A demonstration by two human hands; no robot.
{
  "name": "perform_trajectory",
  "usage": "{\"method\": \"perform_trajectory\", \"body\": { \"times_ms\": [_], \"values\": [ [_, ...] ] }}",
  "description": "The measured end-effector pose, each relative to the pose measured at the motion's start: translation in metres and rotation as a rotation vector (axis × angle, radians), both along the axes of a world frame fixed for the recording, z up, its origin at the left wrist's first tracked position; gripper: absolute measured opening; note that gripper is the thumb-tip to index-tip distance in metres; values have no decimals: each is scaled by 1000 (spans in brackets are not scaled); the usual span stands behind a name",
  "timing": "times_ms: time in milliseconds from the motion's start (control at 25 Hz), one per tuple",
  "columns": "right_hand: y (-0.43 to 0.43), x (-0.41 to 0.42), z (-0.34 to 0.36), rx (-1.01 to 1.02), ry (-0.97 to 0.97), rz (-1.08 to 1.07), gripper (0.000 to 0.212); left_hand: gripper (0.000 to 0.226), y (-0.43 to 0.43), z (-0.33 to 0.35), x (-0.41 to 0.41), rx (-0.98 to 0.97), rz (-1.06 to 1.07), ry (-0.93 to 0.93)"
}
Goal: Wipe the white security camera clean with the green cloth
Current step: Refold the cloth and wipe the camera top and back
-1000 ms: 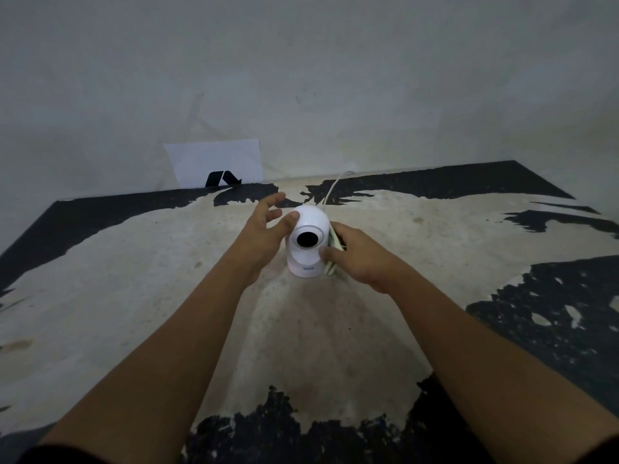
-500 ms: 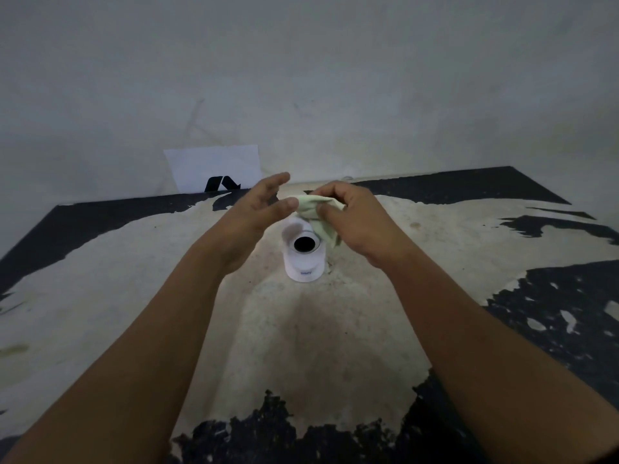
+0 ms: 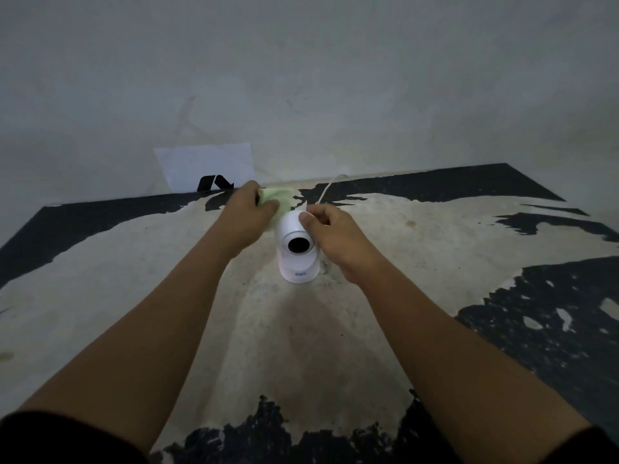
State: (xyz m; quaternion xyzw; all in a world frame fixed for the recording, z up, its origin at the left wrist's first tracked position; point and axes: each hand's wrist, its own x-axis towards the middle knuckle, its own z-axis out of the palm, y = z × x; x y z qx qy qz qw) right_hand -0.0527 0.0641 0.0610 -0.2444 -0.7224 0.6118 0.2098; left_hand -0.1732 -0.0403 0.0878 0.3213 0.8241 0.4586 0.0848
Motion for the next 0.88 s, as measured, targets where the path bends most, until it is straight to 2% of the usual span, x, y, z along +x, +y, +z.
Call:
{"method": "perform_trajectory", "body": {
  "times_ms": [80,200,320,440,680,800,880],
  "values": [
    [0,-1,-3,-23,28,-22,36,24,2,-7,4,68,-133,-220],
    [-3,-1,-8,2,15,-50,34,38,6,-11,7,111,-258,-388],
    [-3,1,-8,52,11,-69,31,64,12,-13,10,126,-222,-588],
    [1,1,-7,54,16,-61,31,71,10,-30,12,141,-214,-702],
    [3,-1,-10,40,20,-58,30,73,-1,-30,22,222,-73,-611],
    [3,-2,-12,27,31,-62,31,78,5,-10,22,159,-141,-449],
    [3,-1,-12,34,24,-66,32,80,10,-9,20,109,-118,-430]
  ]
}}
